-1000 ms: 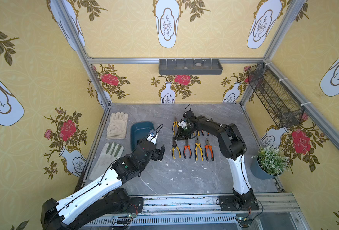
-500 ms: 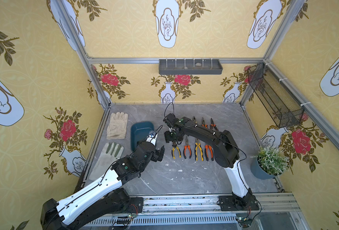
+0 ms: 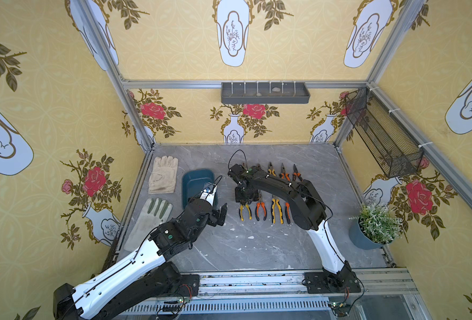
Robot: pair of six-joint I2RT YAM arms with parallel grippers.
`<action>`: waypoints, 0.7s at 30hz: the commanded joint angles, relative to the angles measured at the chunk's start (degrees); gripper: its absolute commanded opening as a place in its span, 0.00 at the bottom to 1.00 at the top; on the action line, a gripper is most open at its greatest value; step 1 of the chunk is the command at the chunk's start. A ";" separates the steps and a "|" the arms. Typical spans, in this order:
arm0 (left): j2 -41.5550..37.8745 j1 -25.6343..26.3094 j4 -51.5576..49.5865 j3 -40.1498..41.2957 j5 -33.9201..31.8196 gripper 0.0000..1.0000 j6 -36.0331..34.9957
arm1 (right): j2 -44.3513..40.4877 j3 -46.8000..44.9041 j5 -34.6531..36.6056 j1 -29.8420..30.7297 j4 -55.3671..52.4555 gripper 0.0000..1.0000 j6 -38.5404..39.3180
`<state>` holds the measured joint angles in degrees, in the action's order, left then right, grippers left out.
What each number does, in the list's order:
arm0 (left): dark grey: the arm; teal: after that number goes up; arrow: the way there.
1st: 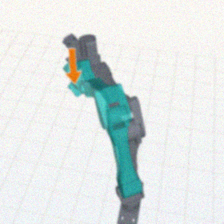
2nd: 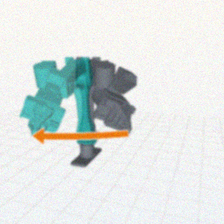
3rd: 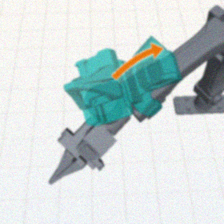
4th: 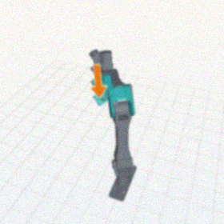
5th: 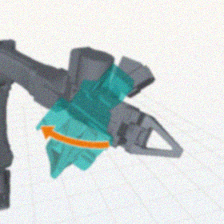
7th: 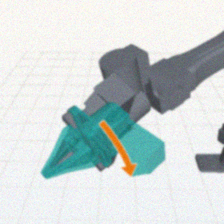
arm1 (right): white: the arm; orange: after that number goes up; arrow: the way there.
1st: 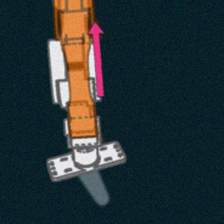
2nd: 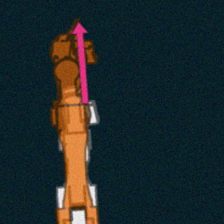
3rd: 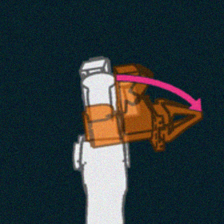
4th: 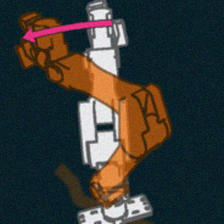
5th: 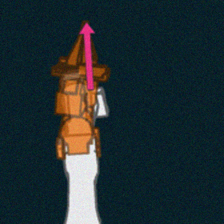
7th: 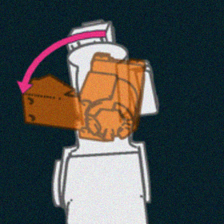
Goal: Take the pliers out of the storage box
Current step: Place the pliers at the center of the board.
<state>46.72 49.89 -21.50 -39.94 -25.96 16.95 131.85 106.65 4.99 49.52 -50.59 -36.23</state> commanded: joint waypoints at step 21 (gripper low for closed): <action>-1.17 -0.05 0.07 0.83 -0.15 1.00 0.55 | -2.48 -4.05 -0.37 2.34 1.07 0.51 -3.45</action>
<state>45.71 49.89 -21.52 -39.53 -25.96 16.97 129.75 102.78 4.80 51.75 -49.32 -38.94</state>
